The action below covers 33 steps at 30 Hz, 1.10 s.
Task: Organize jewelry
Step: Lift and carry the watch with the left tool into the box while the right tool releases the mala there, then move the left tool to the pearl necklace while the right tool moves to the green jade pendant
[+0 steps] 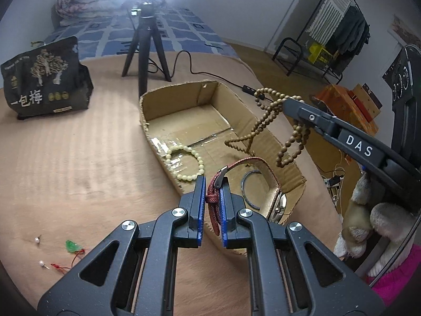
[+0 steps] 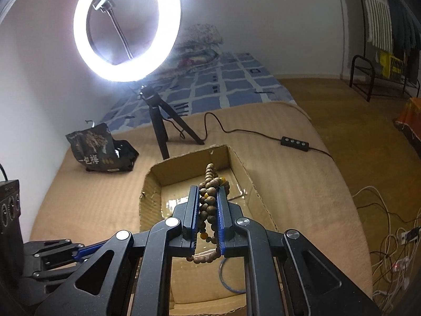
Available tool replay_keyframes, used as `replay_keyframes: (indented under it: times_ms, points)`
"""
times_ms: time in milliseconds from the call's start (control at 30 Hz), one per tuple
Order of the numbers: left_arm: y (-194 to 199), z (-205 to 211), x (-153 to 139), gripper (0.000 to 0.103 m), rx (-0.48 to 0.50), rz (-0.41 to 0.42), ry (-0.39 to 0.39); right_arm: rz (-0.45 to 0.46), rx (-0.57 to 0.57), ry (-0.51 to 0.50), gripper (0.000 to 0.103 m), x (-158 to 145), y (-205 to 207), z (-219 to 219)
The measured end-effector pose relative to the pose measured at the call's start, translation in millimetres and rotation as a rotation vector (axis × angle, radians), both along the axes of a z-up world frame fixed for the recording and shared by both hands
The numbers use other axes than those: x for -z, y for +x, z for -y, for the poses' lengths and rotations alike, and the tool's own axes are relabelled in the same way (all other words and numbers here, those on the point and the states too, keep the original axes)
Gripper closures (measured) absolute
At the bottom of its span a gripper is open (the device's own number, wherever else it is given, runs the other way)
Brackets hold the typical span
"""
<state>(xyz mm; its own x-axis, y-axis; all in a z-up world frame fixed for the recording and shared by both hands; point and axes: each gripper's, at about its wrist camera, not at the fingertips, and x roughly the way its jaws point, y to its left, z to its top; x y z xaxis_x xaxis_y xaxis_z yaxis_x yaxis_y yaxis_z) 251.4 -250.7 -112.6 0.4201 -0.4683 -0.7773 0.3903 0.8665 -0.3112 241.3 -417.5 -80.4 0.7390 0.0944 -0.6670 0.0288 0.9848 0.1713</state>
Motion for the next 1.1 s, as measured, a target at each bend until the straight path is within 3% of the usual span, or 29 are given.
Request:
replay_keyframes:
  times_ms: [367, 433, 533, 1100]
  points:
    - [0, 15, 1, 0.092, 0.039, -0.006, 0.0, -0.016, 0.04, 0.044, 0.092, 5, 4, 8]
    - [1, 17, 2, 0.08, 0.053, -0.022, -0.009, -0.02, 0.038, 0.062, 0.091, 5, 6, 9]
    - [0, 18, 1, 0.079, 0.051, -0.013, 0.002, -0.019, 0.057, 0.058, 0.077, 5, 5, 9]
    - [-11, -20, -17, 0.079, -0.002, 0.045, 0.043, 0.01, 0.061, 0.065, 0.076, -10, -7, 6]
